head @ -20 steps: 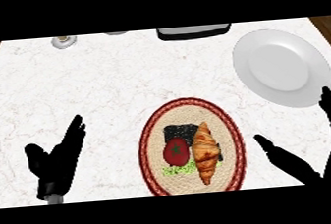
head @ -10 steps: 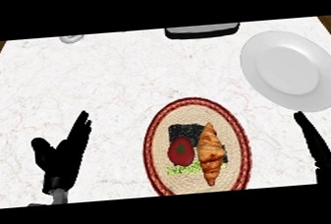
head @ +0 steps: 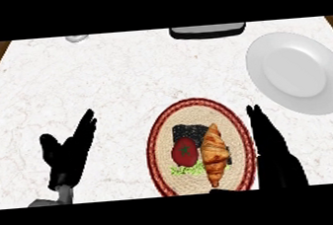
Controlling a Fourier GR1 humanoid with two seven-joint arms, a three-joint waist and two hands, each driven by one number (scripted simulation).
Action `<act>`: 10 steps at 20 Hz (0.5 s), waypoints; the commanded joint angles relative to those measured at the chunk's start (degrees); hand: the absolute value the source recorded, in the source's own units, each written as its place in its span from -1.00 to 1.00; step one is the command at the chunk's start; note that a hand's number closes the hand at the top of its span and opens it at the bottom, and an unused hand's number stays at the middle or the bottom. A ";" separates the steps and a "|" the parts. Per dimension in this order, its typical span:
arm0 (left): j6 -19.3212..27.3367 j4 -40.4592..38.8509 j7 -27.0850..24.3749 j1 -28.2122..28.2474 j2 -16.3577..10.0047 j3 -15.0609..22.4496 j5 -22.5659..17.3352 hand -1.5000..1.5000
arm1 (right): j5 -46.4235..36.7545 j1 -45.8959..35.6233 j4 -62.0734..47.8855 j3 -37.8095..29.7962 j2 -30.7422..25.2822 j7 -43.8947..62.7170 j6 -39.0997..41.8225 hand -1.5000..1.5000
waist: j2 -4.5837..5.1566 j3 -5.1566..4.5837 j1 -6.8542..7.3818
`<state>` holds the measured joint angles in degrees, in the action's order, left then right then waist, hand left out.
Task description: Pick the tomato from the placemat and place it in the plate
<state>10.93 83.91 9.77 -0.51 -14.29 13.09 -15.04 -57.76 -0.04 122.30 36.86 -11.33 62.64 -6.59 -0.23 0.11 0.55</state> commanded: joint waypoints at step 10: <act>-2.59 -3.17 1.08 -0.93 0.79 -1.15 -0.06 0.00 | 0.39 -8.09 -17.51 5.51 11.23 11.71 -1.05 -1.00 | 0.33 -0.13 -0.25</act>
<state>9.94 83.57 9.51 -0.52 -13.70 12.29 -14.41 -59.36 -6.13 108.63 40.45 -1.75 65.57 -4.26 -0.25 0.29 0.54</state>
